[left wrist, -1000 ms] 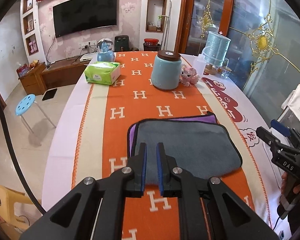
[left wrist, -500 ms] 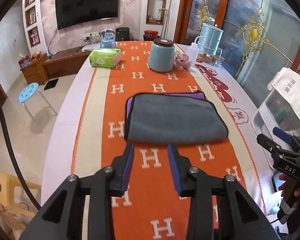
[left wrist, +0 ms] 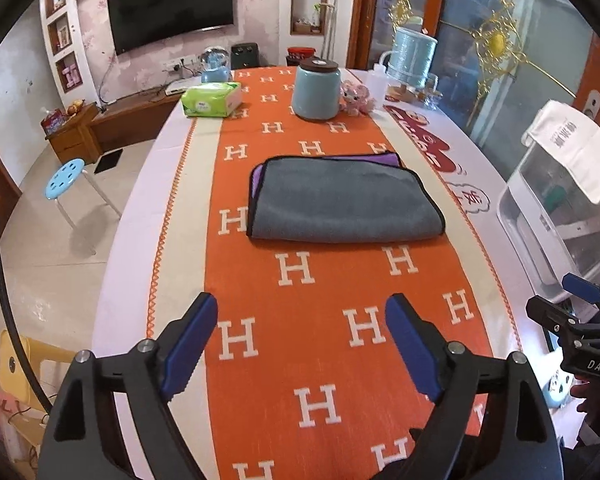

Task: Fold towel

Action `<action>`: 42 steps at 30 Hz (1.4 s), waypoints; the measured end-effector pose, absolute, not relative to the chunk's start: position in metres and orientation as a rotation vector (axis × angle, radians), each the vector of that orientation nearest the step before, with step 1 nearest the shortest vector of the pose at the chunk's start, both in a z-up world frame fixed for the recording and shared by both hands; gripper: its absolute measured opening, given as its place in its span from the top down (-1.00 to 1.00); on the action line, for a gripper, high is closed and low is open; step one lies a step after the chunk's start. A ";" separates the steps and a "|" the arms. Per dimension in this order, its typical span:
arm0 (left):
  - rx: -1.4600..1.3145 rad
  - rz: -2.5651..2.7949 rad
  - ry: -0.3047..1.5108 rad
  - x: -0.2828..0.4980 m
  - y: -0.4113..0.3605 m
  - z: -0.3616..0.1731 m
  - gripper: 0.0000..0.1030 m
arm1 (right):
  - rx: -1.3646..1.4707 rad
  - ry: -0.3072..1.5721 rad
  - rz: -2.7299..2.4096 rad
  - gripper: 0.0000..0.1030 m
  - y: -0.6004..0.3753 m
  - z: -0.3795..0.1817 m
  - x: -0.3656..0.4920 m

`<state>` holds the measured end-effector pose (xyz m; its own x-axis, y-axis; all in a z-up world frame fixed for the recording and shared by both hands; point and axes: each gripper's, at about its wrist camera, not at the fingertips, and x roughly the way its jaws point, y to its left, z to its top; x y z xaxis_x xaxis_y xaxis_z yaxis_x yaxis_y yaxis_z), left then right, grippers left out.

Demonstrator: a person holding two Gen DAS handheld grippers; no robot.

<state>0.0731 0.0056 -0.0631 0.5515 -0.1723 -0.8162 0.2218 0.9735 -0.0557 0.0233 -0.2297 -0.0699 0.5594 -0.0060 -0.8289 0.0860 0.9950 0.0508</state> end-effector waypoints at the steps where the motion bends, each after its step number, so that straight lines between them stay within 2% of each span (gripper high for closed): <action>1: 0.055 -0.236 0.968 0.072 0.004 -0.061 -0.65 | 0.094 0.981 -0.051 -0.93 -0.229 -0.068 0.021; 21: 0.052 -0.170 0.967 0.023 -0.003 -0.014 -0.71 | 0.110 0.992 0.087 -0.97 -0.182 -0.008 -0.015; 37: 0.057 -0.055 0.892 0.005 0.008 -0.010 -0.72 | 0.110 0.972 0.018 -1.00 -0.174 -0.014 -0.027; 41: 0.061 -0.058 0.878 0.007 0.007 -0.007 -0.99 | 0.103 0.967 0.016 -1.00 -0.174 -0.013 -0.025; 42: 0.062 -0.058 0.876 0.008 0.007 -0.007 -0.99 | 0.100 0.966 0.019 -1.00 -0.173 -0.012 -0.024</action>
